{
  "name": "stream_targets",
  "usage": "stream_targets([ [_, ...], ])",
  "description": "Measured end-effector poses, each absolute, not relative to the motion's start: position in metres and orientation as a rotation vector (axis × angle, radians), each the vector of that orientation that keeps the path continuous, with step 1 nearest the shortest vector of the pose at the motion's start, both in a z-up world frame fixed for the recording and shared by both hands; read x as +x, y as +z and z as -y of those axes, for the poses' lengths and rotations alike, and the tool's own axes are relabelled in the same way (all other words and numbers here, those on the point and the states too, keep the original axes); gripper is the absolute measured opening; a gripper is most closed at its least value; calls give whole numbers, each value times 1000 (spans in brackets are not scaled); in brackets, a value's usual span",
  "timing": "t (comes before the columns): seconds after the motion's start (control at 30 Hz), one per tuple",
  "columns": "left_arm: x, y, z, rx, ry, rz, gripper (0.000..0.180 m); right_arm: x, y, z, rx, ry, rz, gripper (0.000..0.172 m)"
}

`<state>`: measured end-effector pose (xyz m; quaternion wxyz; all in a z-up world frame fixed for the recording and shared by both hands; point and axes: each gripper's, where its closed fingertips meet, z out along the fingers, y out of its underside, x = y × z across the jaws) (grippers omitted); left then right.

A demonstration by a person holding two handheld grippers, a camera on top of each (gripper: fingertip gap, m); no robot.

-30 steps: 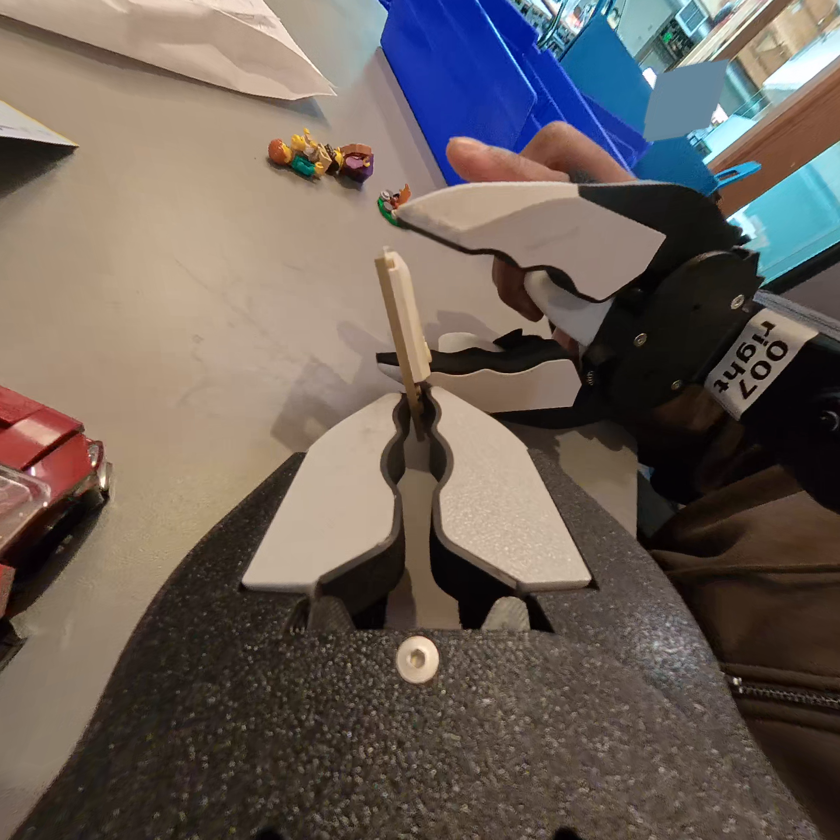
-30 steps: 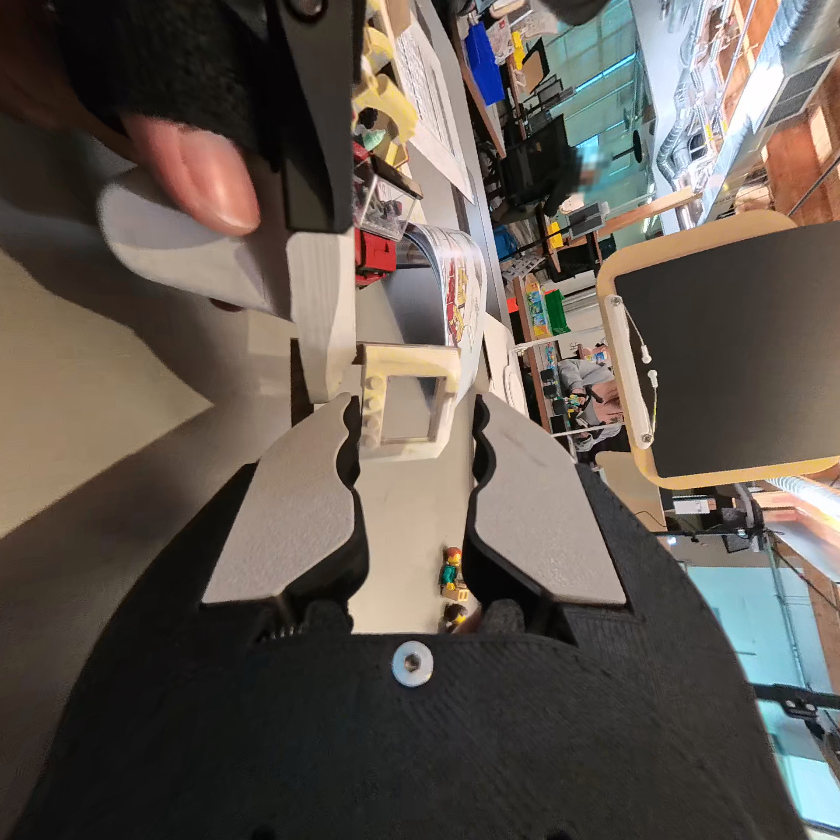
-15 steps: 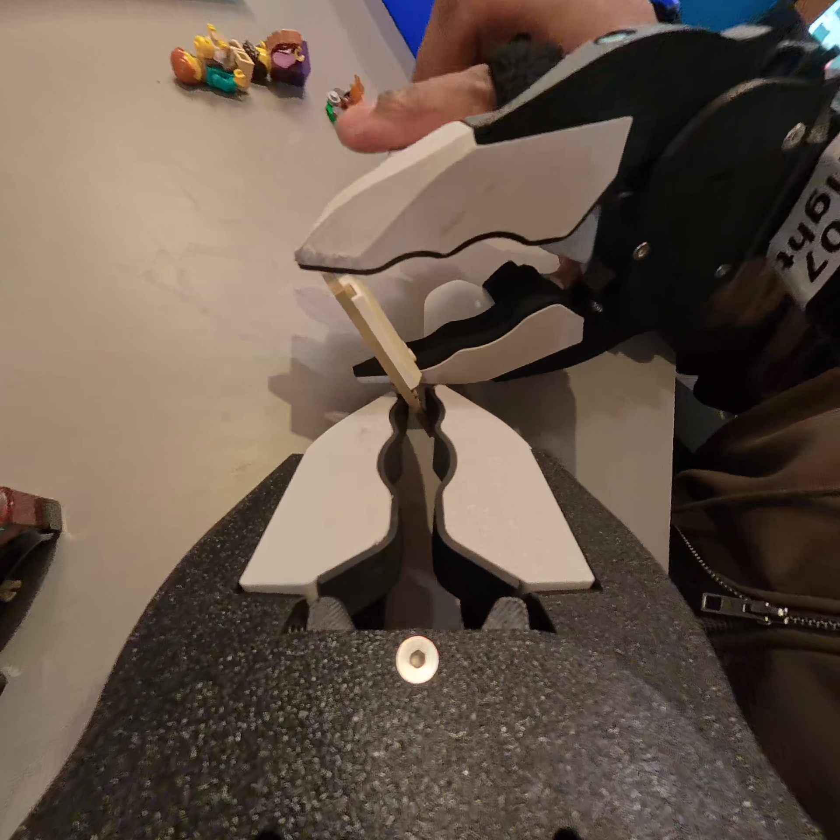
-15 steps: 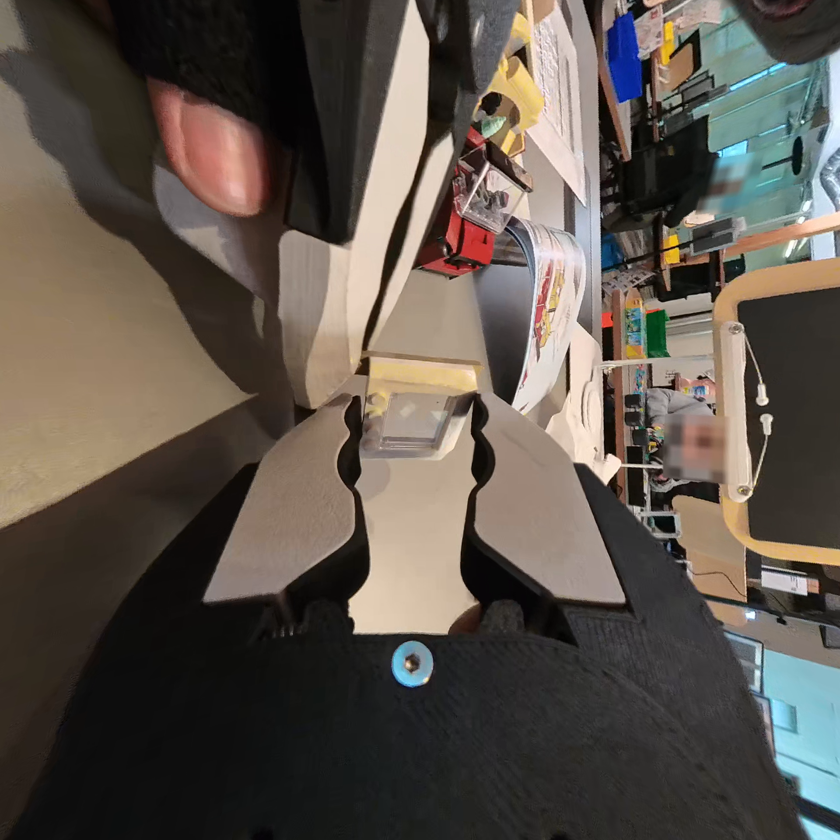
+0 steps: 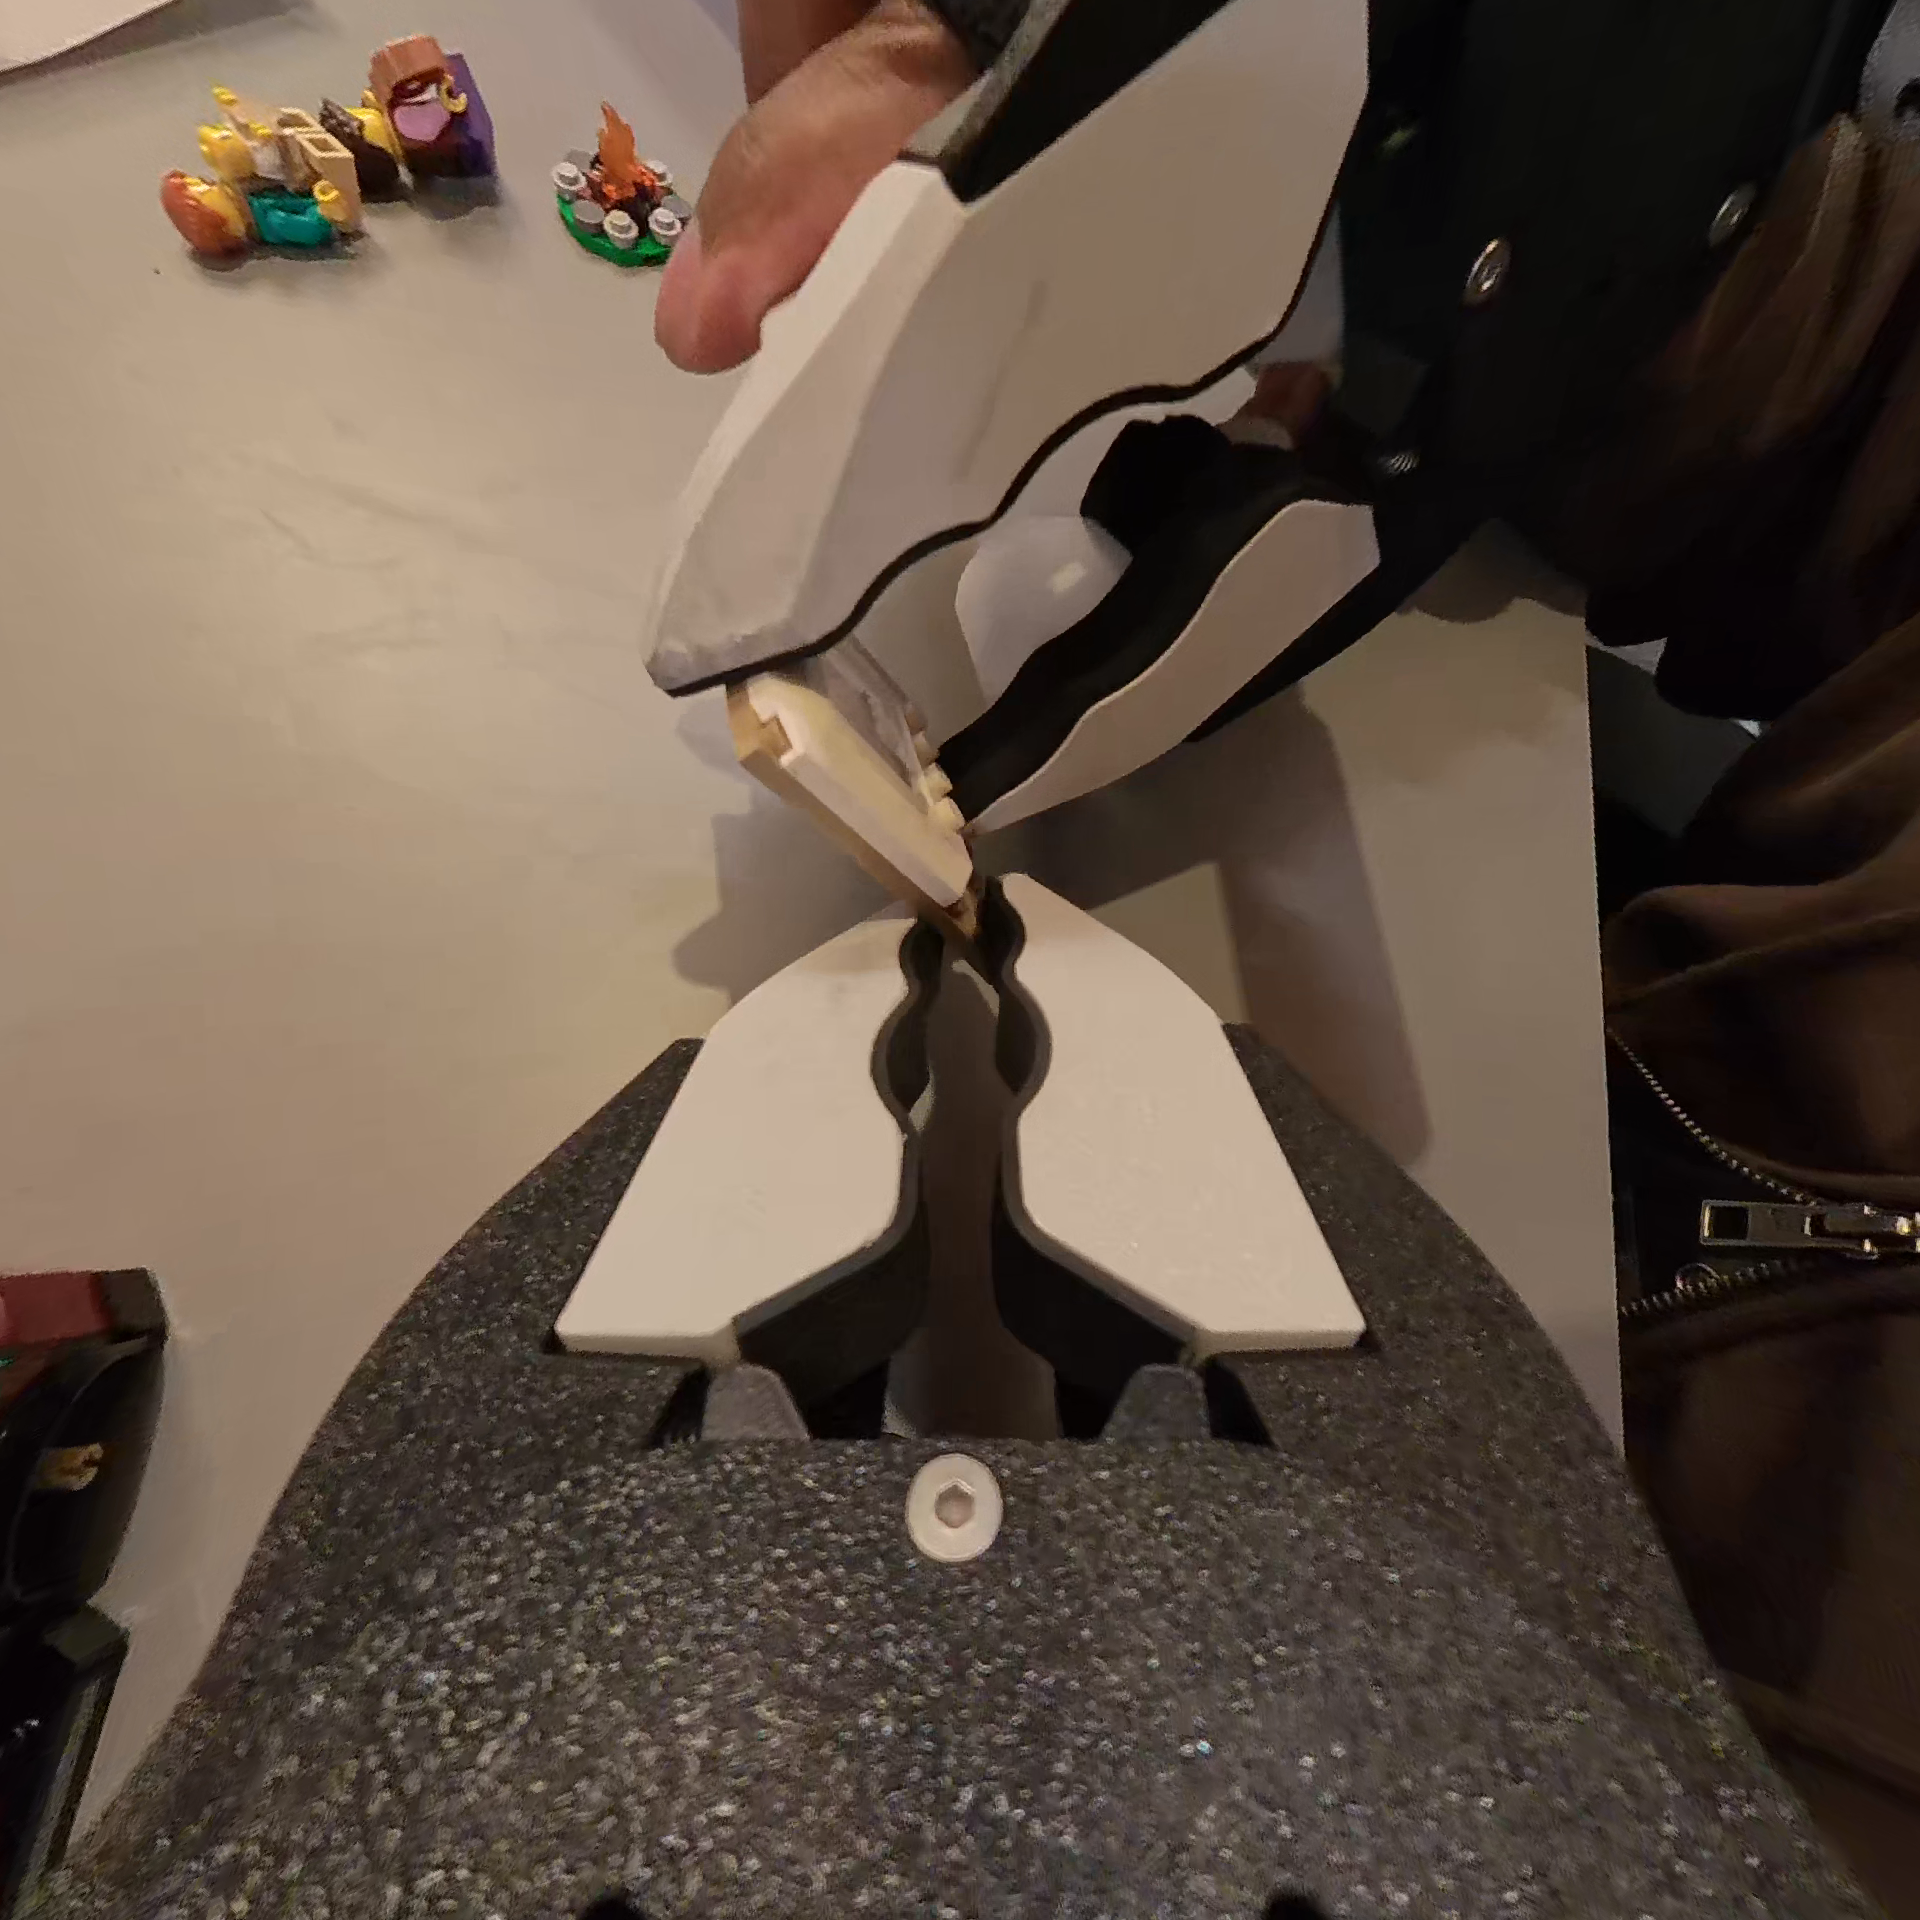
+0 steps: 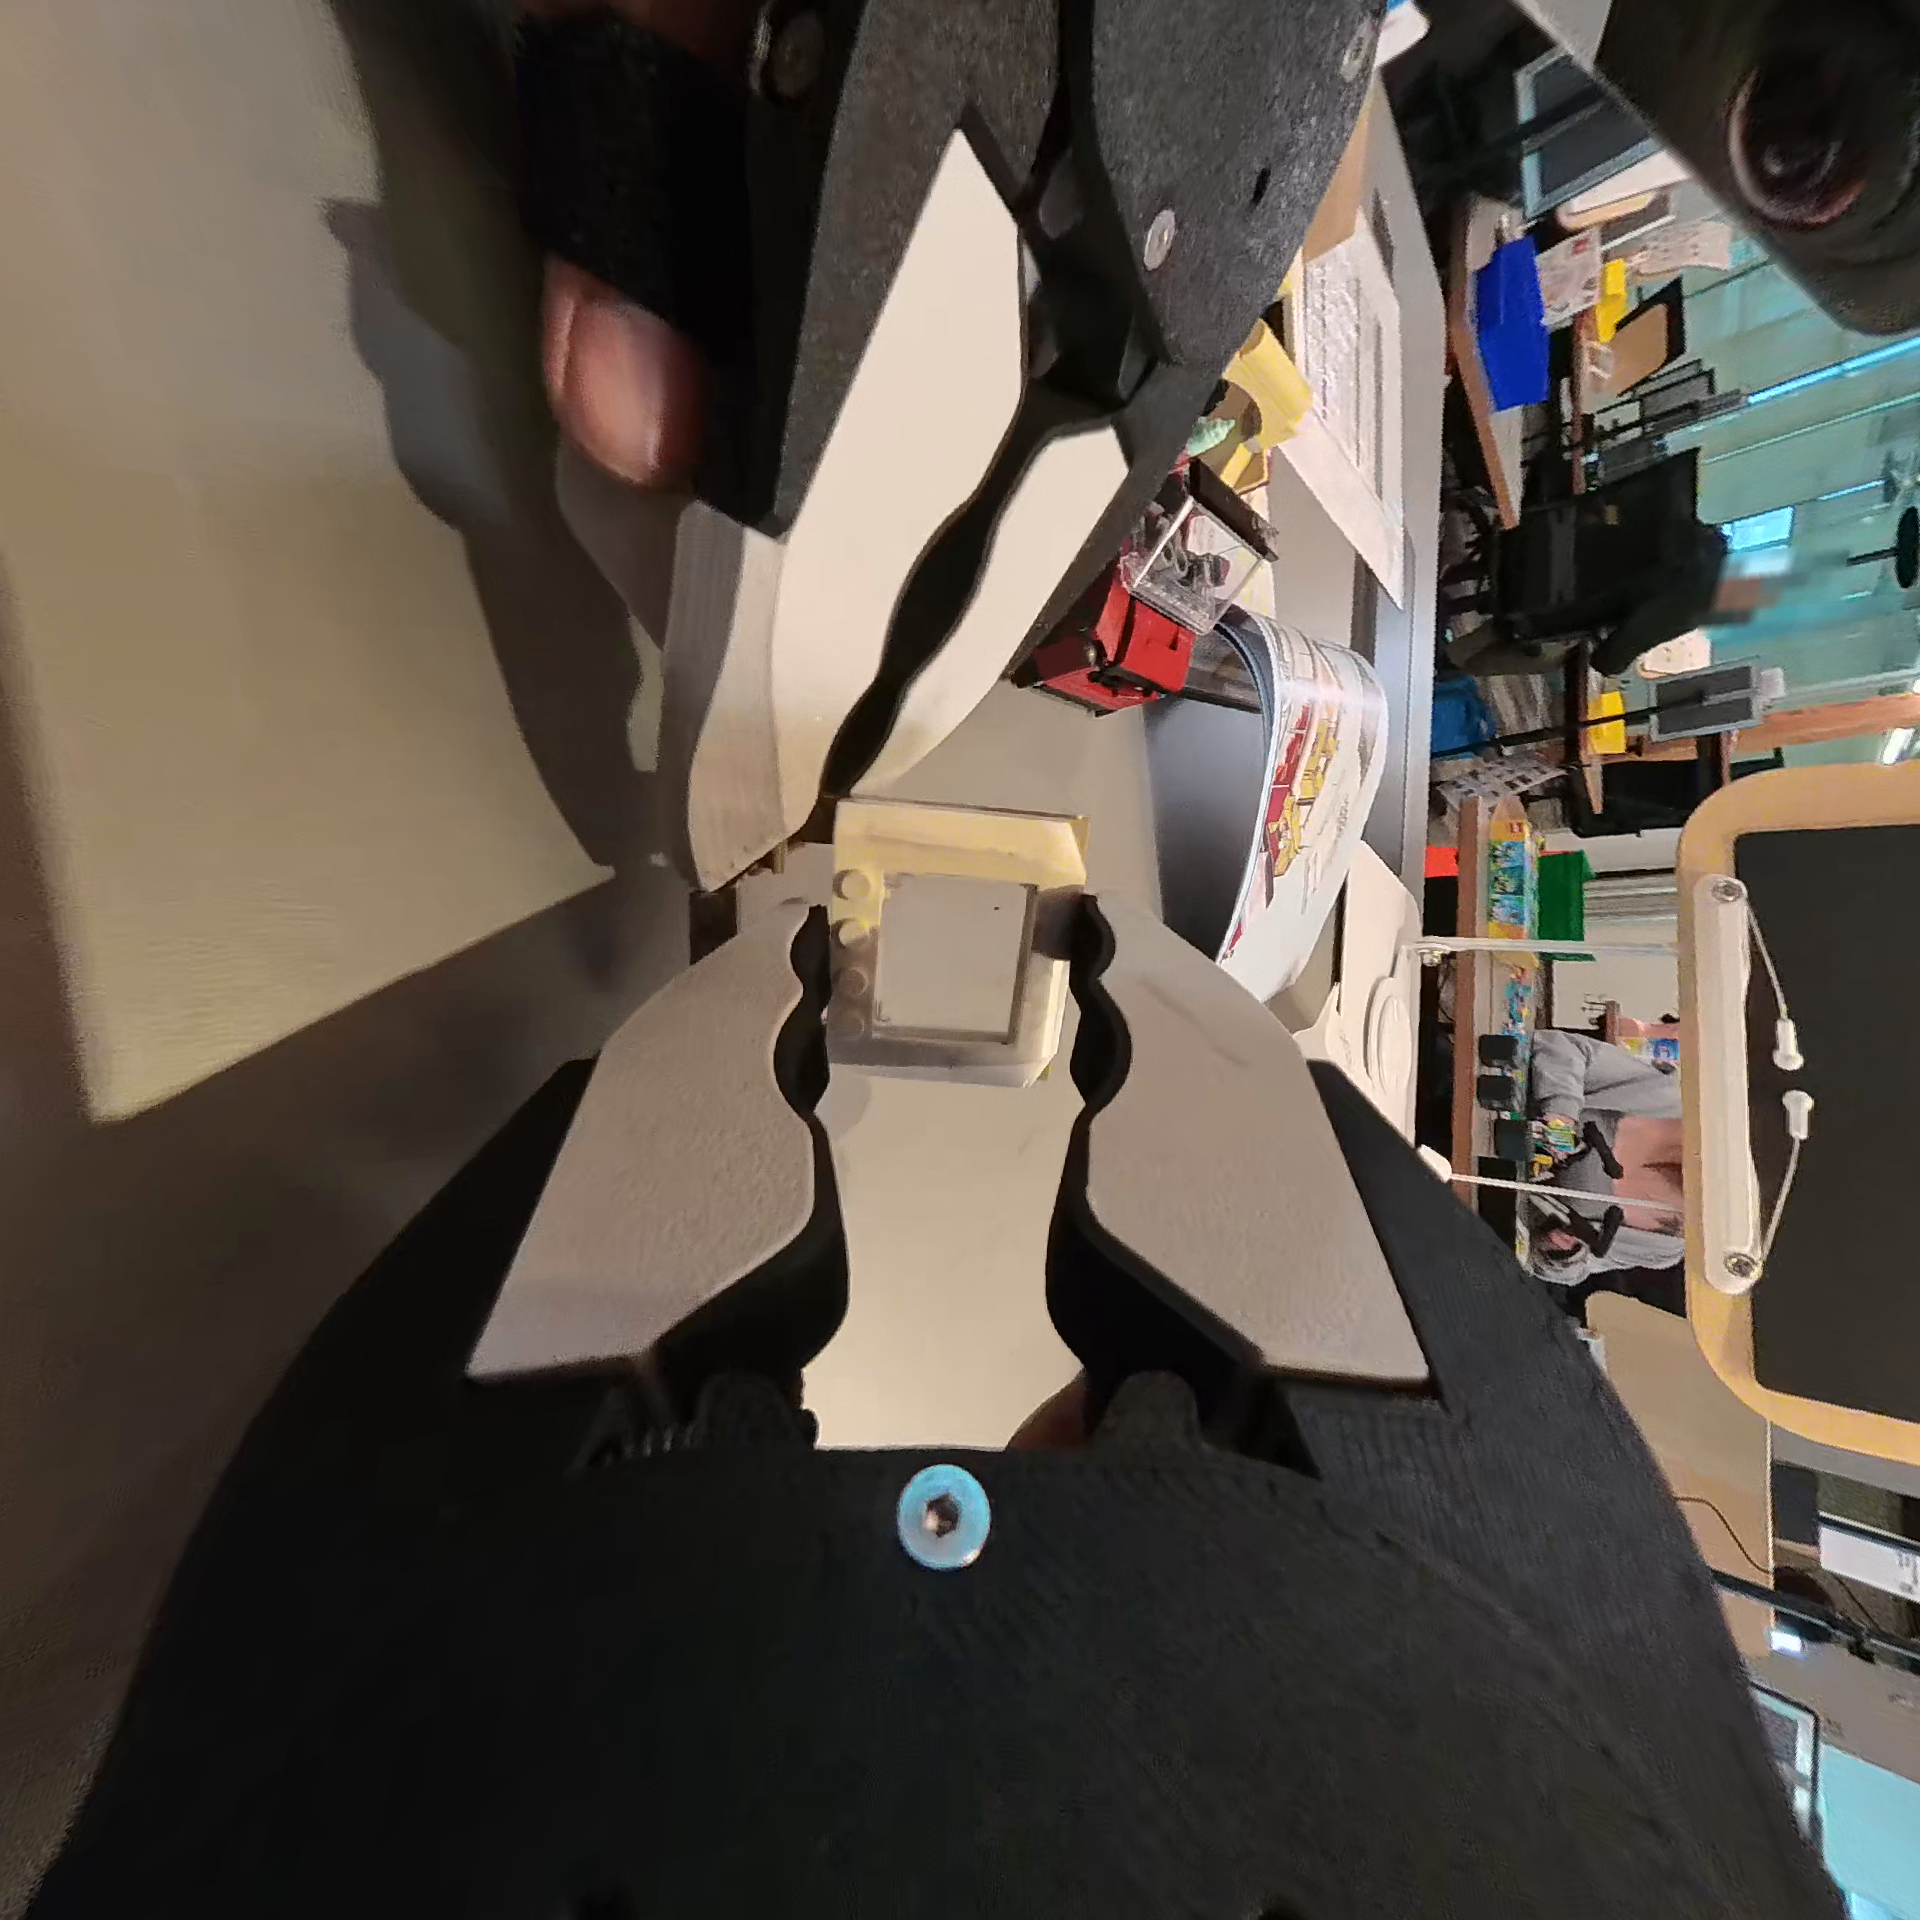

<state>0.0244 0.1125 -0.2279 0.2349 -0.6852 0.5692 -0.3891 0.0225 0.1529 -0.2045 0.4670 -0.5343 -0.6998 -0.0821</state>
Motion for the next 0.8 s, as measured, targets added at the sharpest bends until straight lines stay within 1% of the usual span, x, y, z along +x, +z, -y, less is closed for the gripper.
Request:
stream_targets([
  [0.57,27,-229,-118,-1855,-953,-1580,7,28,-197,-147,-1326,-175,1785,43],
  [0.7,26,-226,-126,-1951,-1087,-1447,5,25,-194,-155,-1259,-246,1737,43],
  [0.8,24,-220,-133,-2035,-1281,-1276,5,22,-188,-165,-1183,-375,1650,42],
])
